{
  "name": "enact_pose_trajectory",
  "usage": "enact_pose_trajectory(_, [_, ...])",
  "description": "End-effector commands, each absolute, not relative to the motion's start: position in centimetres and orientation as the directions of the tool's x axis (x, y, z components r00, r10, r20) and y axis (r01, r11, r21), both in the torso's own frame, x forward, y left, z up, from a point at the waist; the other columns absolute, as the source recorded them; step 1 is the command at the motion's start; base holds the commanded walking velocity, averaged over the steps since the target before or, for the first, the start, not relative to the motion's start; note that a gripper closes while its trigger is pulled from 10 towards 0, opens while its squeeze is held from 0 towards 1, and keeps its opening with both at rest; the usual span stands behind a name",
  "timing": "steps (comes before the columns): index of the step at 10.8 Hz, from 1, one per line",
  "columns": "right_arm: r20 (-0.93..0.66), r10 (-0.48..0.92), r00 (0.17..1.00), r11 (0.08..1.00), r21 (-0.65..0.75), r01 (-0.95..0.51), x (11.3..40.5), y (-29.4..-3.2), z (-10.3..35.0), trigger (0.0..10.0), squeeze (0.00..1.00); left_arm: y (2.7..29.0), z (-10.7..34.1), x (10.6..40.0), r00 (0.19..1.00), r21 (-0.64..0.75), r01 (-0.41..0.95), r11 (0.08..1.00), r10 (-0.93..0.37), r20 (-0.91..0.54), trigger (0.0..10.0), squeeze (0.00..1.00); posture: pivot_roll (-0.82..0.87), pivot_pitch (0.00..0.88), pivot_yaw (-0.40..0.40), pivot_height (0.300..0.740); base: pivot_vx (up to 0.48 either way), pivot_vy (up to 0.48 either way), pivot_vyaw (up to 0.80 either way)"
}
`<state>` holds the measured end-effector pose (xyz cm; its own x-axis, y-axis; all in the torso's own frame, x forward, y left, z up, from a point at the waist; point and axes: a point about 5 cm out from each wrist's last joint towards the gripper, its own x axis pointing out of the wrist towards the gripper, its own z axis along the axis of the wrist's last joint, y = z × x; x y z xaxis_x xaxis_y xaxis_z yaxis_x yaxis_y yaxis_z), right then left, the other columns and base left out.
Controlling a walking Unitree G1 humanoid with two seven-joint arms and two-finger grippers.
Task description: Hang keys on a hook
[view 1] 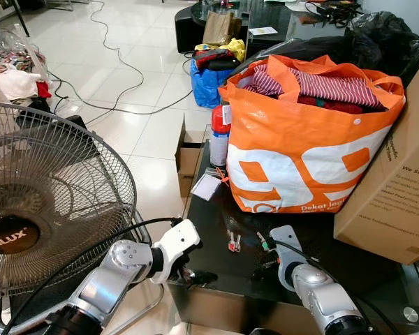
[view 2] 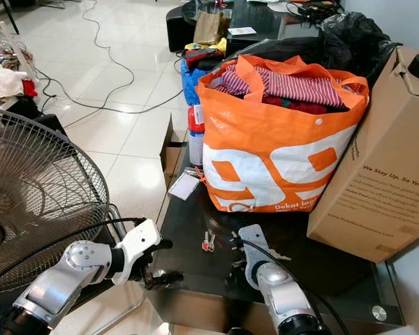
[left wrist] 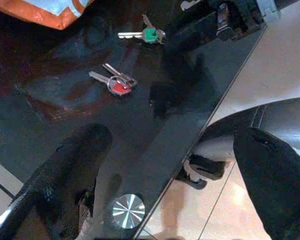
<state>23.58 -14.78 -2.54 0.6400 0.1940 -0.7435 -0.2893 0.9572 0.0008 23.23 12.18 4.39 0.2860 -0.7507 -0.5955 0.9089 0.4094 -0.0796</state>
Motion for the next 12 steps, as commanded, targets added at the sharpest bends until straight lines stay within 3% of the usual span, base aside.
enact_pose_trajectory(1, [-0.736, 0.187, 0.651, 0.958, -0.01, -0.287, 23.7, -14.8, -2.4, 10.0, 0.0, 12.2, 4.5, 23.1, 0.28, -0.069, 0.915, 0.398, -0.749, -0.601, 10.0, 0.0, -0.17, 0.0, 0.002, 0.74, 0.0, 0.0, 0.0])
enact_pose_trajectory(12, [-0.694, 0.106, 0.713, 0.983, -0.034, -0.18, 24.8, -14.1, -2.3, 10.0, 0.0, 12.5, 4.6, 23.0, 0.28, -0.071, 0.913, 0.402, -0.743, -0.608, 10.0, 0.0, -0.16, 0.0, -0.001, 0.74, 0.0, 0.0, 0.0])
